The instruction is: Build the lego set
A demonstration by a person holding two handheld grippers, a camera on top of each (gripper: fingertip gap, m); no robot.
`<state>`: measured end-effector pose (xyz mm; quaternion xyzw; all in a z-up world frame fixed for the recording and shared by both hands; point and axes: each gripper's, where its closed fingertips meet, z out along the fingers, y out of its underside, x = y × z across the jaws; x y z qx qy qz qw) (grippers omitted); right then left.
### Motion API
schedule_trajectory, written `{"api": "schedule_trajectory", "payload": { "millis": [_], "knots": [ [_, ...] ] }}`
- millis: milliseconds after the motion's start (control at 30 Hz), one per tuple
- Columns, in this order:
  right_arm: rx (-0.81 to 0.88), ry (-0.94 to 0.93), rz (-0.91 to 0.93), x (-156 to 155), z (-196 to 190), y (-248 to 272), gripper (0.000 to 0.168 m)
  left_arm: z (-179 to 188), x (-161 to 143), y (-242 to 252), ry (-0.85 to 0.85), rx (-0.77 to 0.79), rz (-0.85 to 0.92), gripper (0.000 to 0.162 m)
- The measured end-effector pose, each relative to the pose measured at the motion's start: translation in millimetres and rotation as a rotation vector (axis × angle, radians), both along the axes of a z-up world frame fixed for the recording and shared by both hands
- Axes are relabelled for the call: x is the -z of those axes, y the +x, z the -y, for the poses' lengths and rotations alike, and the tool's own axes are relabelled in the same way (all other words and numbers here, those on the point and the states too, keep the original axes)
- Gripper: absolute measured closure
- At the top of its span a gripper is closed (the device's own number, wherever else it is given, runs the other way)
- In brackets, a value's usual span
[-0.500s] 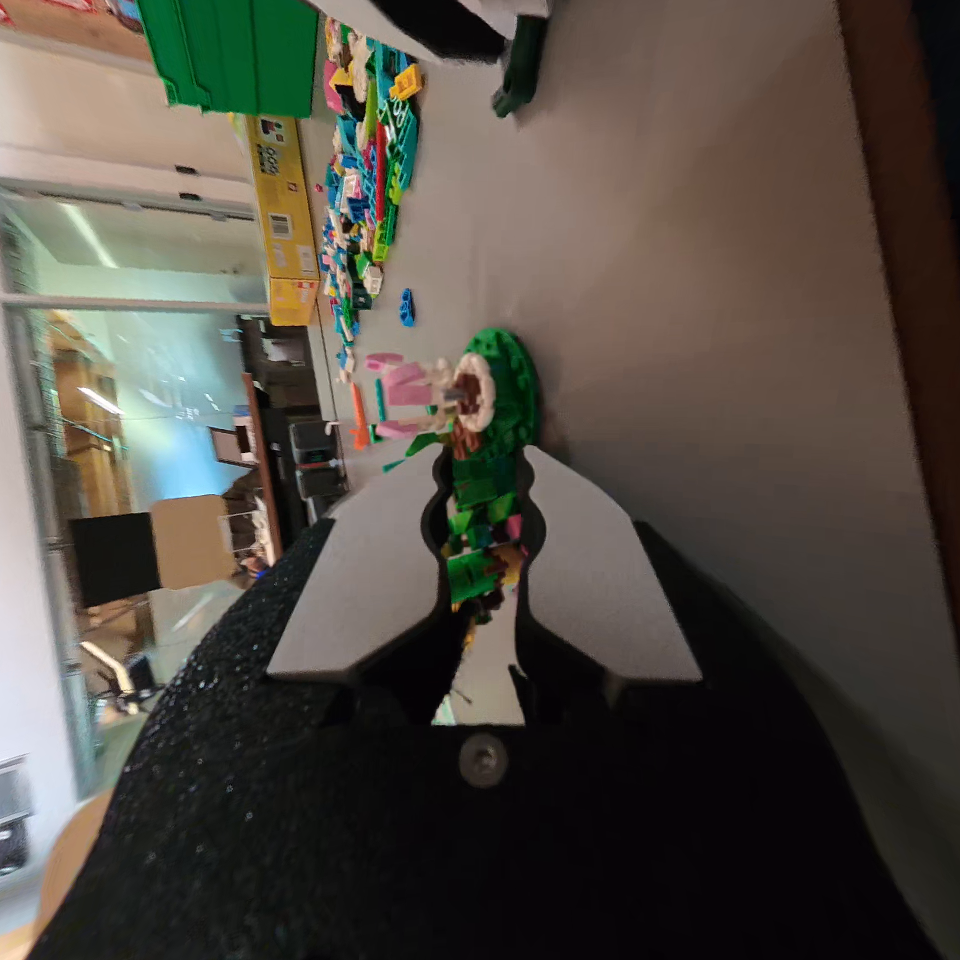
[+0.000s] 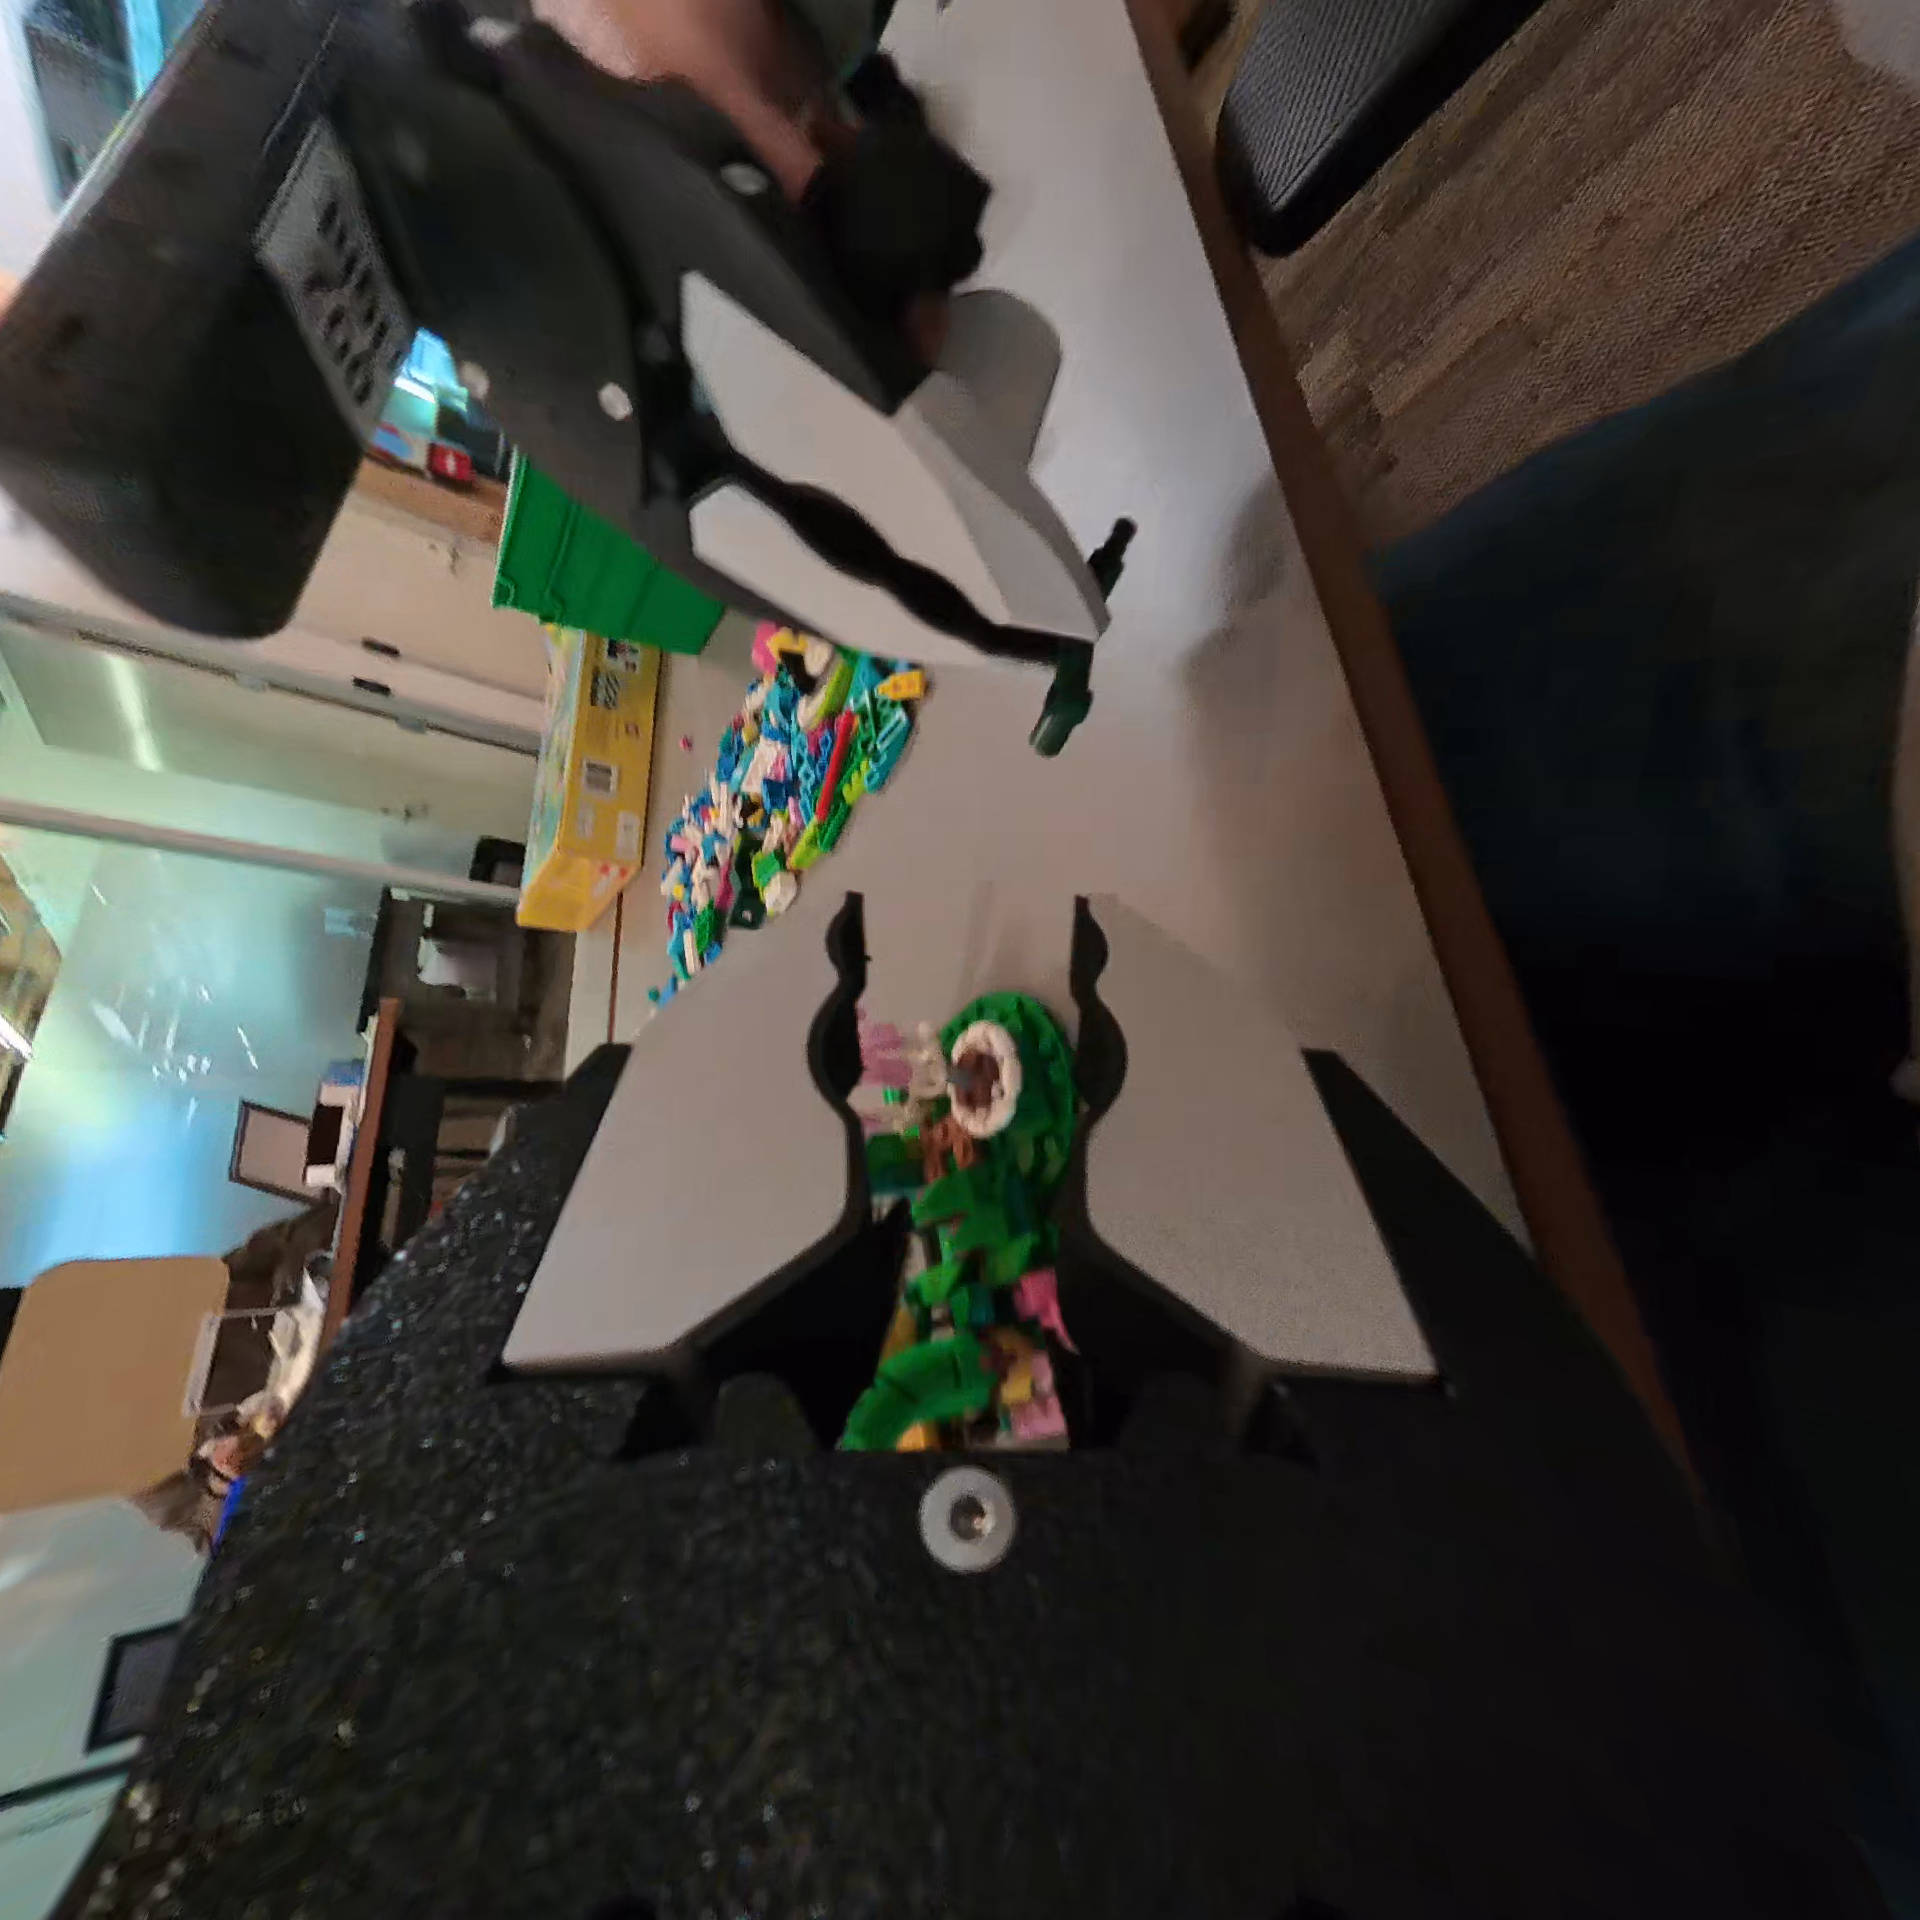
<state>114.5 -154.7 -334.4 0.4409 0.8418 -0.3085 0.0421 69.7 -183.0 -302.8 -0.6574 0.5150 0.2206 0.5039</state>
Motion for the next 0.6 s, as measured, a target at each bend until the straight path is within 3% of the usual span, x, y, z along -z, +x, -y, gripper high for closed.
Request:
{"api": "schedule_trajectory", "payload": {
  "millis": [33, 167, 600],
  "knots": [
    [-0.034, -0.045, -0.006, -7, 5, 0, 0.163, -4, 1, 5, 0.017, 0.016, -0.016, 0.120],
    [-0.089, -0.127, -0.027, -24, 15, -5, 0.162, -11, -2, 27, 0.123, 0.085, -0.130, 0.122],
    [-0.152, -0.181, -0.019, -34, 18, -3, 0.162, -19, -4, 27, 0.154, 0.058, -0.125, 0.155]
  ]
}}
